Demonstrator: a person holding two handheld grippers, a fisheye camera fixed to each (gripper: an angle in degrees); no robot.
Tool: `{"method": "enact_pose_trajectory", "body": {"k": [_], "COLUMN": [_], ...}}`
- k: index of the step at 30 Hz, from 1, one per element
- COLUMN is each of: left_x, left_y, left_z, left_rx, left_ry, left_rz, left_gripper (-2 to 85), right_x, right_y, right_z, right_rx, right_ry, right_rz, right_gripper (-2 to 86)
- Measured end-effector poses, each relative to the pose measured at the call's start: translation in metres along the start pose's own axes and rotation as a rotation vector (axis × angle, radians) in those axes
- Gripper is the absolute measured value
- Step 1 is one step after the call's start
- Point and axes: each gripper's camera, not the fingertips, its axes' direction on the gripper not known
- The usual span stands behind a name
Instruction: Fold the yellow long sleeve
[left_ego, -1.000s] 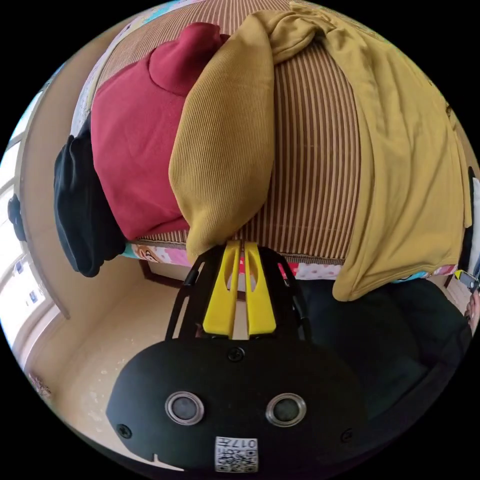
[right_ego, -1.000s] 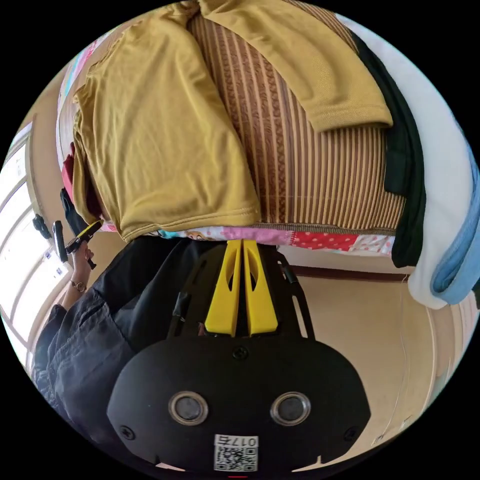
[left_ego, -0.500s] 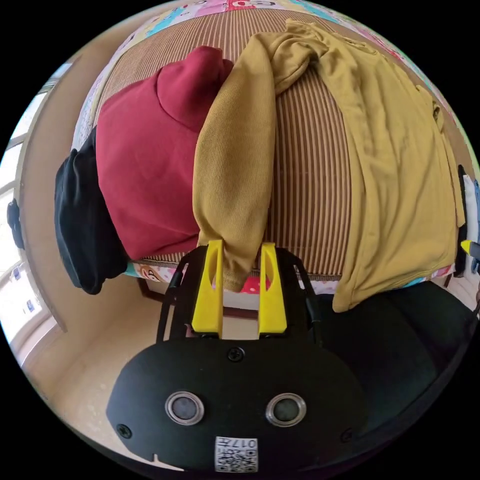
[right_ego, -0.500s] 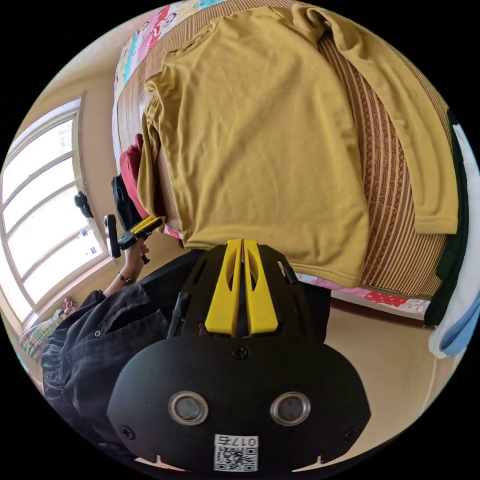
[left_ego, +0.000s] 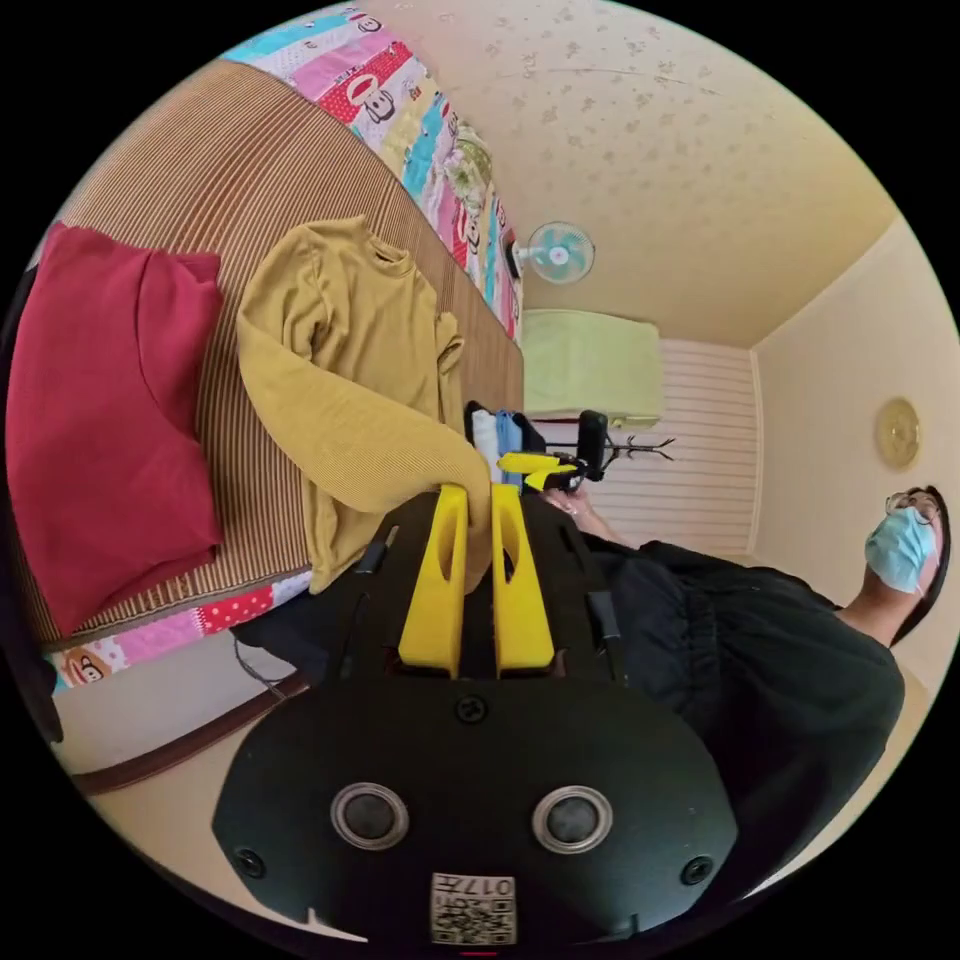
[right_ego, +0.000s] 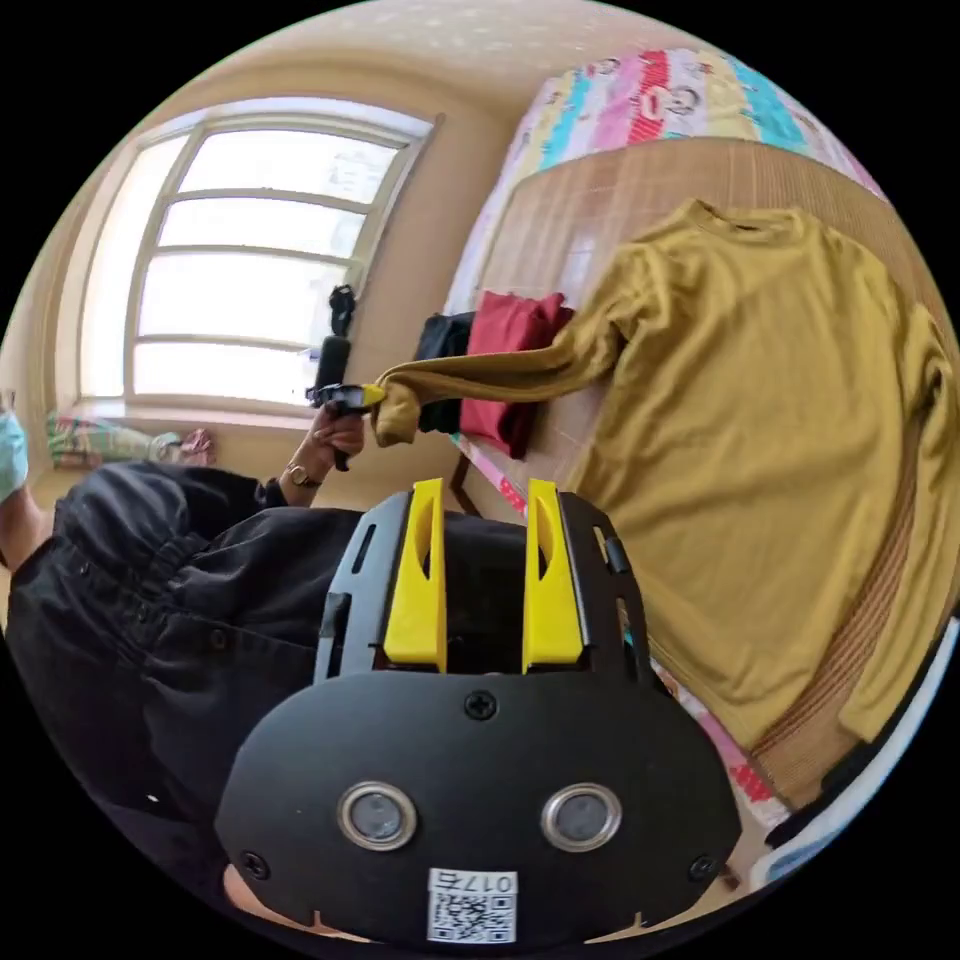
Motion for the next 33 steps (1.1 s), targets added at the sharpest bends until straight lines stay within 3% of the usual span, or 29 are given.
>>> {"method": "enact_pose_trajectory", "body": {"k": [2,6,12,16,20,24,29,33], "left_x": [0.021,0.052,0.074,0.078,0.075,0.083,0.087,0.099], "left_y": [-0.015,-0.033,-0.036,-0.031,-0.022,-0.021,-0.018,-0.018], "left_z": [-0.024,-0.041,-0.093,-0.126,-0.143,-0.15,-0.181,-0.239], "left_rx": [0.029,0.008,0.061,0.087,0.21,0.216,0.327,0.425], "left_ry": [0.098,0.204,0.432,0.46,0.722,0.764,0.869,0.799], "left_rz": [-0.025,-0.019,-0.126,-0.289,-0.467,-0.548,-0.542,-0.346], "left_gripper": [4.4,4.5,4.4,4.4,4.4,4.4,9.1,15.1], "right_x": [-0.039,-0.112,-0.18,-0.221,-0.227,-0.228,-0.247,-0.255], "right_y": [-0.006,-0.008,0.028,0.054,0.066,0.075,0.038,-0.05], "right_z": [0.021,0.061,0.128,0.171,0.234,0.268,0.276,0.222], "right_rx": [-0.009,0.028,-0.057,-0.026,-0.167,-0.055,-0.108,-0.003], "right_ry": [-0.048,0.219,0.467,0.657,0.823,1.046,0.978,0.46], "right_rz": [-0.154,-0.355,-0.628,-0.735,-0.792,-0.783,-0.745,-0.464], "right_gripper": [15.0,17.1,17.6,17.3,16.3,7.8,3.0,2.6]}}
